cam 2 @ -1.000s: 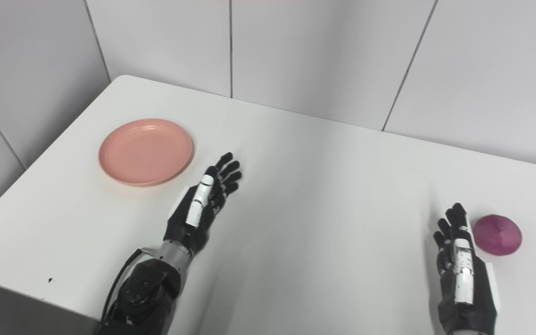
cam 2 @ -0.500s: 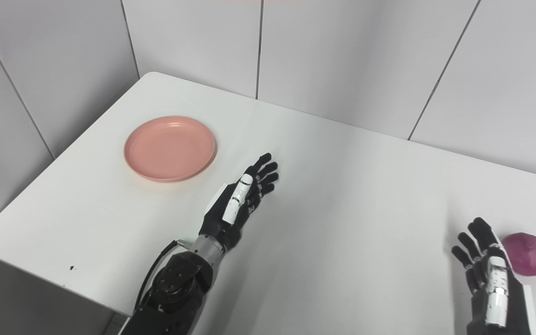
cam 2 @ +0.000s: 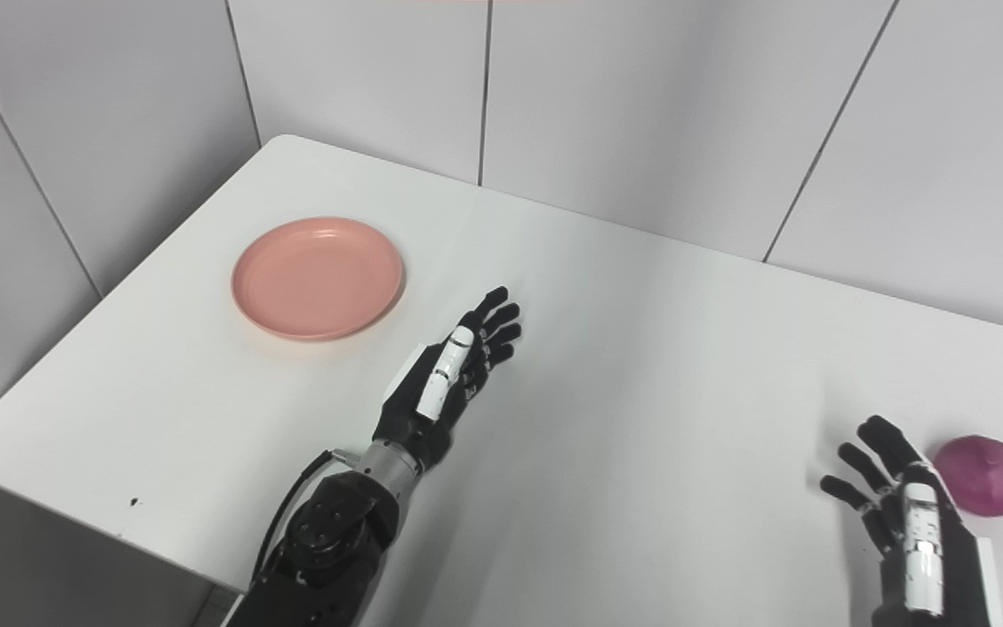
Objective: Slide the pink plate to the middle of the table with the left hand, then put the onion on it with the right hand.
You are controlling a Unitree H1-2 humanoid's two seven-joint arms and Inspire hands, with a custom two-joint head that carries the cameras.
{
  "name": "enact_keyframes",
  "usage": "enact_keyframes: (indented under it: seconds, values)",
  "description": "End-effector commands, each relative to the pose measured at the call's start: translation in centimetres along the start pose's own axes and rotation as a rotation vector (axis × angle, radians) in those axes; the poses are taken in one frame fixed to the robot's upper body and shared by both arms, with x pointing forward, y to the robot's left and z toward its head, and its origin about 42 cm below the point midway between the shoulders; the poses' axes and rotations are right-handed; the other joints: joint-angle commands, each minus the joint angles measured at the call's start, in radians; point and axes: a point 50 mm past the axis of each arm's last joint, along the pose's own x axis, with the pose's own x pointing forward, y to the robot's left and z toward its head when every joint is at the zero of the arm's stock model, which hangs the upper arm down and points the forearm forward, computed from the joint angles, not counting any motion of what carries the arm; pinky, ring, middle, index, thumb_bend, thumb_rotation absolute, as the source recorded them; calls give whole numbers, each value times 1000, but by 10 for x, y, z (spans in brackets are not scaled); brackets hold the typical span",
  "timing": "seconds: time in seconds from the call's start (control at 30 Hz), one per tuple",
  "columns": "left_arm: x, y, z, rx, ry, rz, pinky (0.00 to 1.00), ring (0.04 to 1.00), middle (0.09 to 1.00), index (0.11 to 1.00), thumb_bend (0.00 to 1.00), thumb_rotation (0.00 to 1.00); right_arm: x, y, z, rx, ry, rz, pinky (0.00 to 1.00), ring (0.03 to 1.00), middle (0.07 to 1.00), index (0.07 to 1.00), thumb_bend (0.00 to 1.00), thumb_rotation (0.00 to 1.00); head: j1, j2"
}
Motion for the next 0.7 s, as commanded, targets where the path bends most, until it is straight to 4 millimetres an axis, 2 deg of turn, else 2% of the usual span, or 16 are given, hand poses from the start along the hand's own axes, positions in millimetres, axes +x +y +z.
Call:
enact_keyframes:
  seconds: [0.0, 0.2, 0.67]
  values:
    - [-6, 1, -10, 0, 21, 2, 961, 945, 951, 935, 393, 1000, 5, 0, 12, -4, -46, -1, 635, 794, 829, 789, 274, 844, -1, 1]
    - [-6, 6, -3, 14, 6, -2, 957, 947, 953, 936, 397, 1000, 5, 1, 12, 4, -51, 3, 606, 778, 818, 764, 310, 803, 2, 1]
    - [-6, 16, 22, 80, -55, 2, 954, 962, 966, 937, 397, 1000, 5, 0, 8, 3, -42, 10, 595, 782, 817, 762, 426, 793, 6, -3]
